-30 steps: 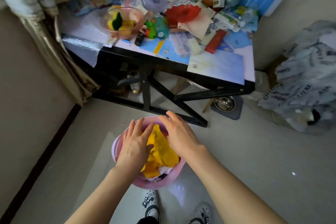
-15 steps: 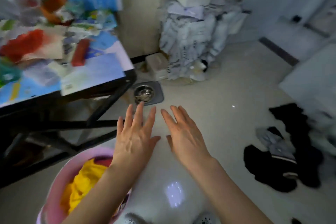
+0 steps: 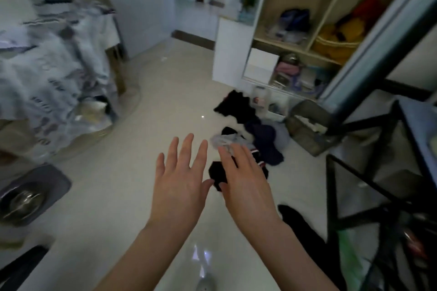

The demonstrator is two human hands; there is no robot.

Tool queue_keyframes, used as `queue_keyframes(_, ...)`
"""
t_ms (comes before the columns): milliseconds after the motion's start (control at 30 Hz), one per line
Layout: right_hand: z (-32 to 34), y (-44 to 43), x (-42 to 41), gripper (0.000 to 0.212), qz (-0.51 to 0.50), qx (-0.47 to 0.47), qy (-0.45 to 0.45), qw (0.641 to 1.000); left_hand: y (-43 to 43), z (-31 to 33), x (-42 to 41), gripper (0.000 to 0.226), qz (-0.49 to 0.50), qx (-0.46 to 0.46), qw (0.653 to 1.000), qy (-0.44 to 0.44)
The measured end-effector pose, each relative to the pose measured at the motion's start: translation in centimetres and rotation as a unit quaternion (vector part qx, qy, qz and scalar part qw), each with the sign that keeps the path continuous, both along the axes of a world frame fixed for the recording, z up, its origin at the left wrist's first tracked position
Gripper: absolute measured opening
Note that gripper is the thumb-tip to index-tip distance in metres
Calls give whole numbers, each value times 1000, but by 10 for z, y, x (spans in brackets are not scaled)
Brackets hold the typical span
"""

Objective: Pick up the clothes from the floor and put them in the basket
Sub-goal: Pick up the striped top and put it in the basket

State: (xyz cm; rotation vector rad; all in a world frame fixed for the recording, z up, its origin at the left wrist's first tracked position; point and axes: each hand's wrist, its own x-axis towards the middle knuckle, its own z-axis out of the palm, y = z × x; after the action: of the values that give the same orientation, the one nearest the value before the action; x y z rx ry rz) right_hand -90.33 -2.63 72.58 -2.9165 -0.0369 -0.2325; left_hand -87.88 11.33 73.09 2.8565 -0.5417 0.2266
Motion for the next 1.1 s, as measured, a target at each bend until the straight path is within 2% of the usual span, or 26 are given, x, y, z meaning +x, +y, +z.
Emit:
queue_keyframes(267,-37,-123,52,88,-119,2,38,992,-111,-30,102,82,-99,40,994,38)
queue_keyframes(600,-40,-233,200,87,-172,10,52,984,-248,-38,258,80,-194,21,980,43)
queue_keyframes(833,-66,-334,287,85,-161,20,49,986,-337,-62,336,78,-180,28,982,54)
queue_keyframes(967,-102,-398,328,87,-130,34,89,987,-378,-96,373,78,-112,39,989,91)
queue_keyframes(1100,-157,-457,371,84,-91,19,121,988,-401,-156,419,77,-54,36,991,114)
